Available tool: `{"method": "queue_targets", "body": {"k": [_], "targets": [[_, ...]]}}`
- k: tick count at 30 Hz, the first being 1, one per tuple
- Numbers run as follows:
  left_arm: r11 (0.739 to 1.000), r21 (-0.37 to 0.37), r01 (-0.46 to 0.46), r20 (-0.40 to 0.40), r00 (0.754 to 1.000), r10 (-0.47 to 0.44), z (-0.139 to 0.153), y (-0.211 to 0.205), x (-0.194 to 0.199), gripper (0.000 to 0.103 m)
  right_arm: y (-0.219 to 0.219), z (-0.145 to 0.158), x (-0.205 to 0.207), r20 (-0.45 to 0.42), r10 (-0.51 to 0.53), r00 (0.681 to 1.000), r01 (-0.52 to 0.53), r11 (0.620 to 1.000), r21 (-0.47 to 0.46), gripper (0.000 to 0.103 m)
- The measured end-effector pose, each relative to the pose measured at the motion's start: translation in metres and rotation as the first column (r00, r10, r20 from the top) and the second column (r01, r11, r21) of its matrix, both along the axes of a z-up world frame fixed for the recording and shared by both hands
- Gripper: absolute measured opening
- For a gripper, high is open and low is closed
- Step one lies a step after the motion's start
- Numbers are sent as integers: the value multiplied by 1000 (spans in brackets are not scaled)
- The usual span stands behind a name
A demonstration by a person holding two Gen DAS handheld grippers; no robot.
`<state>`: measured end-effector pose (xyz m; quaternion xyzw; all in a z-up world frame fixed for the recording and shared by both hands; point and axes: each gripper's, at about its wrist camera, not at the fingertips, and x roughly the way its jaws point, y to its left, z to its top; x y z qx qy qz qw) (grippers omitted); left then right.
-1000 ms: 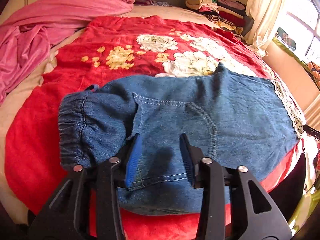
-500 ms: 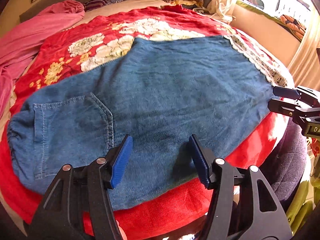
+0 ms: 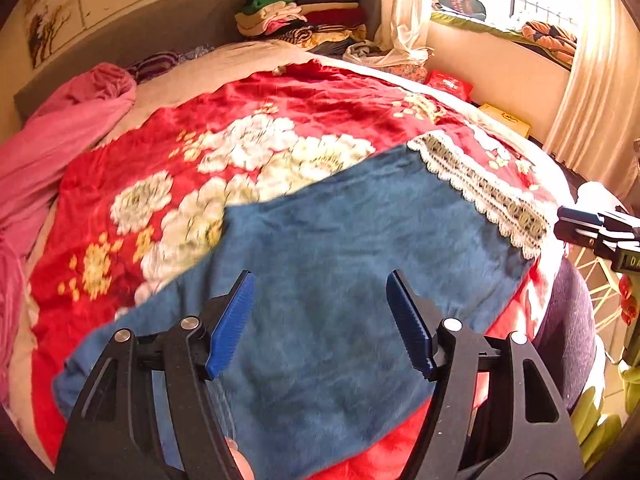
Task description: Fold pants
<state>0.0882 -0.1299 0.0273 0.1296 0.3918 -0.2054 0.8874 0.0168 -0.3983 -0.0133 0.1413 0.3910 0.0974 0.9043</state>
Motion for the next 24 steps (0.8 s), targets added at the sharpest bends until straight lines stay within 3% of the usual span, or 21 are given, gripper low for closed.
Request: {"method": "queue_targets", "body": {"k": [8, 12, 17, 19, 21, 24], "targets": [[982, -8, 189, -87, 978, -189, -1, -93, 70, 69, -22, -19, 9, -47, -42, 998, 45, 997, 62, 68], [977, 23, 212, -142, 968, -207, -22, -120, 109, 70, -17, -28, 22, -71, -18, 997, 24, 997, 76, 68], [976, -67, 205, -253, 943, -215, -49, -127, 158, 69, -9, -47, 37, -105, -8, 994, 18, 995, 99, 68], [965, -130, 229, -282, 924, -257, -56, -131, 169, 61, -9, -48, 38, -105, -6, 994, 18, 993, 118, 41], [942, -195, 271, -313, 893, -322, -62, -138, 173, 48, -14, -49, 38, -96, -15, 995, 31, 985, 168, 41], [922, -199, 333, -328, 863, -383, -72, -151, 174, 48, -21, -53, 40, -100, -18, 995, 40, 974, 225, 41]]}}
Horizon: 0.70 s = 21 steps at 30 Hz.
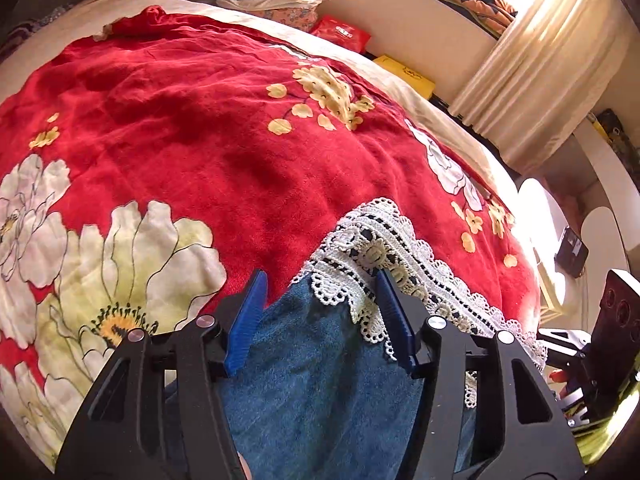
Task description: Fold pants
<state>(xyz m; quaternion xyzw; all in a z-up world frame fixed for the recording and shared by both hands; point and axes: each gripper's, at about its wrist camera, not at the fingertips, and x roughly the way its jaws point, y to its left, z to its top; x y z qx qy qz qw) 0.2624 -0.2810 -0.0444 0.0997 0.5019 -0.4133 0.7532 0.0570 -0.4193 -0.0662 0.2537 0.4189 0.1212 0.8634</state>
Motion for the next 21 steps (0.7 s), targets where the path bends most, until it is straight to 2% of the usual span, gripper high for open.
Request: {"method": "queue_targets", "body": {"k": [1, 3, 4, 6, 7, 10, 12, 16, 21], "targets": [[1000, 4, -3, -7, 1000, 3, -4, -3, 3, 48, -2, -1, 1, 3, -4, 1000, 4, 1000, 20, 41], [999, -36, -24, -42, 999, 22, -6, -3, 10, 48, -2, 0, 3, 2, -11, 1000, 10, 999, 39, 41], [998, -57, -30, -55, 998, 26, -6, -3, 11, 48, 0, 2, 3, 9, -5, 1000, 5, 999, 31, 37], [997, -77, -17, -71, 997, 11, -4, -5, 8, 22, 2, 7, 1, 22, -2, 1000, 2, 1000, 9, 27], [998, -69, -11, -58, 998, 7, -2, -7, 4, 21, 2, 9, 0, 27, -3, 1000, 3, 1000, 10, 25], [997, -74, -5, -28, 1000, 3, 7, -3, -2, 10, 4, 17, -3, 49, -2, 999, 2, 1000, 9, 23], [993, -117, -9, -21, 1000, 6, 18, 7, -4, 9, 9, 26, -7, 75, 11, 997, -12, 1000, 13, 16], [979, -201, -21, 12, 1000, 24, 46, 35, -12, 9, 33, 53, -13, 141, 70, 988, -69, 997, -18, 16], [951, -305, -55, 52, 996, 74, 75, 101, -30, 9, 83, 93, -19, 233, 215, 948, -209, 977, -51, 16]]}}
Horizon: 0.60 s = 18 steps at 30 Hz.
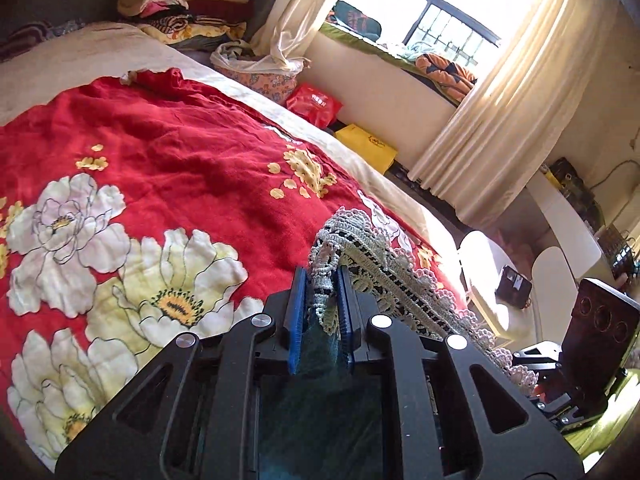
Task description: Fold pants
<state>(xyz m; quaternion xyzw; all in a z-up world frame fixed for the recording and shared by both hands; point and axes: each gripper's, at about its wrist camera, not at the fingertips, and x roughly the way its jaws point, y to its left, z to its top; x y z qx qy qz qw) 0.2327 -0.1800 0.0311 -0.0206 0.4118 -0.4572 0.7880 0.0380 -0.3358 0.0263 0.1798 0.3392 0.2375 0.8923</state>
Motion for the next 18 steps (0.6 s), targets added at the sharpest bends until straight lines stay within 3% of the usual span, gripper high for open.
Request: {"method": "queue_targets", "body": {"k": [4, 7, 12, 15, 16, 18], "targets": [[995, -39, -97, 3, 995, 97, 5, 61, -14, 9, 62, 15, 1, 39, 154, 987, -152, 987, -48, 16], [984, -2, -179, -26, 983, 179, -11, 98, -18, 9, 113, 0, 8, -7, 249, 968, -248, 962, -116, 16], [934, 68, -352, -76, 931, 357, -36, 148, -24, 8, 171, -42, 13, -115, 326, 938, -344, 913, -218, 16], [902, 56, -429, -76, 899, 432, -35, 174, -36, 9, 185, -50, 9, -129, 343, 930, -366, 894, -260, 16], [895, 34, -446, -89, 890, 447, -35, 182, -41, 11, 190, -52, 6, -129, 350, 928, -373, 888, -269, 18], [887, -3, -461, -113, 882, 458, -35, 192, -50, 36, 198, -57, 3, -135, 364, 922, -388, 873, -295, 22]]}}
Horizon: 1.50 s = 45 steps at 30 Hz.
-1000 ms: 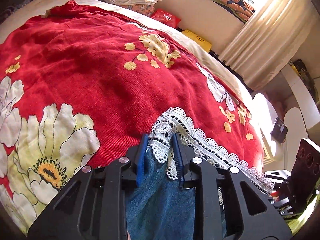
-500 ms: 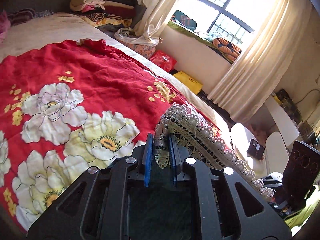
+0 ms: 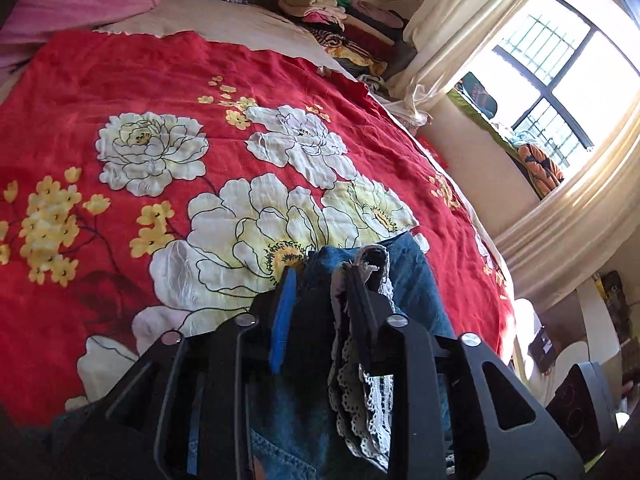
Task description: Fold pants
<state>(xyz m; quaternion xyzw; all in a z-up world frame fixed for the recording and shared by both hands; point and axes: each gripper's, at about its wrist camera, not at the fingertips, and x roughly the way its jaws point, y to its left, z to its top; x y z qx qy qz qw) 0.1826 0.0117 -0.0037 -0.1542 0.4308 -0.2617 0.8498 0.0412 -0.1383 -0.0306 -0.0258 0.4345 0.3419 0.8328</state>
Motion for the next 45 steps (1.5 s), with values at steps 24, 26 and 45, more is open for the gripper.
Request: {"method": "queue_targets", "body": {"k": [24, 26, 45], "targets": [[962, -271, -15, -195, 980, -40, -33, -10, 19, 54, -118, 10, 146, -148, -282, 948, 297, 951, 84, 59], [987, -155, -37, -202, 979, 5, -36, -21, 20, 25, -118, -6, 161, -186, -290, 939, 307, 949, 71, 58], [987, 67, -148, -55, 987, 152, -23, -6, -16, 37, -94, -2, 145, -45, -290, 956, 290, 957, -13, 48]]}}
